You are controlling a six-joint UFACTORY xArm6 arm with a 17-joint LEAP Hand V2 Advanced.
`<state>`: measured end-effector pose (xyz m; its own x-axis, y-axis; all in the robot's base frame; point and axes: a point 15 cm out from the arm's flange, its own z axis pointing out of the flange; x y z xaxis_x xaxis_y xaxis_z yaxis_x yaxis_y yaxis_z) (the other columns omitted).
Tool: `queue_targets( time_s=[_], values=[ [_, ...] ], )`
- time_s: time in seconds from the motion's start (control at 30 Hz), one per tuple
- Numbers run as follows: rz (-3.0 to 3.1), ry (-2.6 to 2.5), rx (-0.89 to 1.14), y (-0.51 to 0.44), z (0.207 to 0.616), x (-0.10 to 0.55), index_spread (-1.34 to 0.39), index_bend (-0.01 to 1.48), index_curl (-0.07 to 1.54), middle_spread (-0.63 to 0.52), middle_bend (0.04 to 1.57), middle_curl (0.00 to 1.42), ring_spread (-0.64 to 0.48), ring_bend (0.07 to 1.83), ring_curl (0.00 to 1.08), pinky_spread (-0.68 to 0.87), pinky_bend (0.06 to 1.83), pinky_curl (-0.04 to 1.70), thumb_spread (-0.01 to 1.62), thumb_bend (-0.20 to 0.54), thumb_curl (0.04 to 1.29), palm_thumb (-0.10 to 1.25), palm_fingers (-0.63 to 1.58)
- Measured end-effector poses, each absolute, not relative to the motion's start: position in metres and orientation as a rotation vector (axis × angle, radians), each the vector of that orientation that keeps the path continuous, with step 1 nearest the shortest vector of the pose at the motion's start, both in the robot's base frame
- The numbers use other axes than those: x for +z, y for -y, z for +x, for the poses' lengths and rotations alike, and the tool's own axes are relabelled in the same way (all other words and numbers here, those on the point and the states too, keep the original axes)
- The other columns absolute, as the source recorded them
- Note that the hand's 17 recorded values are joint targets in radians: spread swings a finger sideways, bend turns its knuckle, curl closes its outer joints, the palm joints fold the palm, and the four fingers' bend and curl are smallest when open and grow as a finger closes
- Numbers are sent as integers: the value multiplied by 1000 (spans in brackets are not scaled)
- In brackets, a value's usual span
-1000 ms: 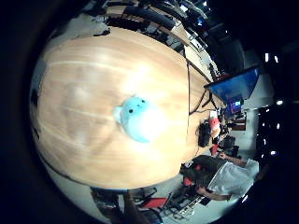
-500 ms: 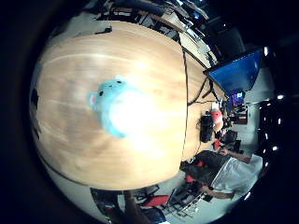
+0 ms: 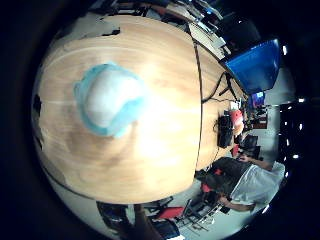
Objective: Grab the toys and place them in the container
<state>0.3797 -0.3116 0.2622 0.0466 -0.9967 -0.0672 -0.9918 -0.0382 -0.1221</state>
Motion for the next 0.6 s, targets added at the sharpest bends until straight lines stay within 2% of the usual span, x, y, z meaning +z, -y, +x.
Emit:
queue_targets(
  time_s=[0.6],
  values=[
    [-2160,-2092,-3,321,382,243,-579,192,355,-330,187,291,-342,657,182,92,822,-5,1020,-23,453,612,412]
  ],
)
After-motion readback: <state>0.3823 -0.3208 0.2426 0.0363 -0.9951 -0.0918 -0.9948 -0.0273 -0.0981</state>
